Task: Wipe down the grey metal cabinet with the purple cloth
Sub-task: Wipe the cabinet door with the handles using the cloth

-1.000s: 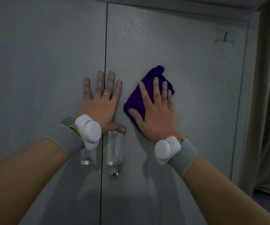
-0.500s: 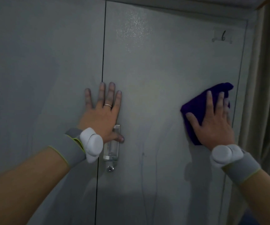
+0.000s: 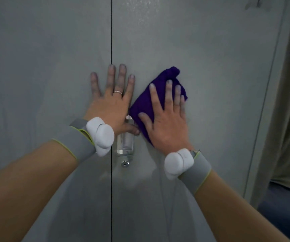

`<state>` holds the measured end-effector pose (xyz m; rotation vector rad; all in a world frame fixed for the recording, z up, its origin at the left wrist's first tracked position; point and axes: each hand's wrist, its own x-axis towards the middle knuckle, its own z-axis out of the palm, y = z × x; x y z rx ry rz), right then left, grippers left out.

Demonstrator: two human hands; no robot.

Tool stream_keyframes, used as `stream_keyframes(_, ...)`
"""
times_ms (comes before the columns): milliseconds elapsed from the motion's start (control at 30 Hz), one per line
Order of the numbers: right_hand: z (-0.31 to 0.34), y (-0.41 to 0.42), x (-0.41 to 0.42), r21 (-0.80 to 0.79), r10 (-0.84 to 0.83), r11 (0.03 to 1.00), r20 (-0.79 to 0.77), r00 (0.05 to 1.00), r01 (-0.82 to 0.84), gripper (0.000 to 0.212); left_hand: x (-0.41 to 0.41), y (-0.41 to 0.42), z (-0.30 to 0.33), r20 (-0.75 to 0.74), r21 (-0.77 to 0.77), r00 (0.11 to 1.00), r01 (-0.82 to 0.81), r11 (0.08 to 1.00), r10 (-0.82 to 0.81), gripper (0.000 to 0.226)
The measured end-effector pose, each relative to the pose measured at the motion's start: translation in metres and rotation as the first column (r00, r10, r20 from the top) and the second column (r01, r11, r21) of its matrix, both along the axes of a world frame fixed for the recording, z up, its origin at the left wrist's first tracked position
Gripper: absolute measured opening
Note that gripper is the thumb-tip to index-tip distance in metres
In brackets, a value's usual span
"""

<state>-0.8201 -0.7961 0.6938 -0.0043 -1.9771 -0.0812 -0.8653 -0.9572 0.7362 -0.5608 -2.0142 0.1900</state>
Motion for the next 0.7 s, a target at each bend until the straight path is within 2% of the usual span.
stream_keyframes(67, 0.001, 0.019, 0.006, 0.048, -0.013, 0.999, -0.005, 1.000, 0.013, 0.074, 0.003, 0.000, 0.000, 0.009, 0.004, 1.000, -0.005, 1.000, 0.005, 0.146)
stream_keyframes(133, 0.002, 0.038, 0.014, 0.024, -0.037, 0.999, -0.001, 0.999, 0.037, 0.075, 0.006, 0.001, 0.001, 0.023, 0.015, 1.000, -0.019, 1.000, 0.019, 0.147)
stream_keyframes(267, -0.001, 0.090, 0.034, -0.132, -0.110, 0.985, -0.009, 0.994, 0.108, 0.078, 0.012, 0.004, -0.006, 0.075, 0.038, 0.997, -0.032, 0.999, 0.029, 0.143)
stream_keyframes(400, -0.009, 0.131, 0.049, -0.270, -0.101, 0.958, 0.007, 0.995, 0.099, 0.080, 0.015, 0.005, -0.024, 0.103, -0.014, 0.995, -0.001, 1.000, 0.002, 0.144)
stream_keyframes(567, -0.013, 0.121, 0.039, -0.292, -0.085, 0.954, -0.066, 0.994, 0.062, 0.078, 0.005, 0.004, -0.032, 0.028, -0.057, 1.000, 0.000, 0.998, 0.002, 0.151)
stream_keyframes(700, -0.020, 0.087, 0.029, -0.263, -0.079, 0.963, -0.061, 0.995, 0.060, 0.077, 0.001, 0.005, -0.033, 0.003, -0.061, 0.999, 0.038, 0.997, -0.038, 0.152)
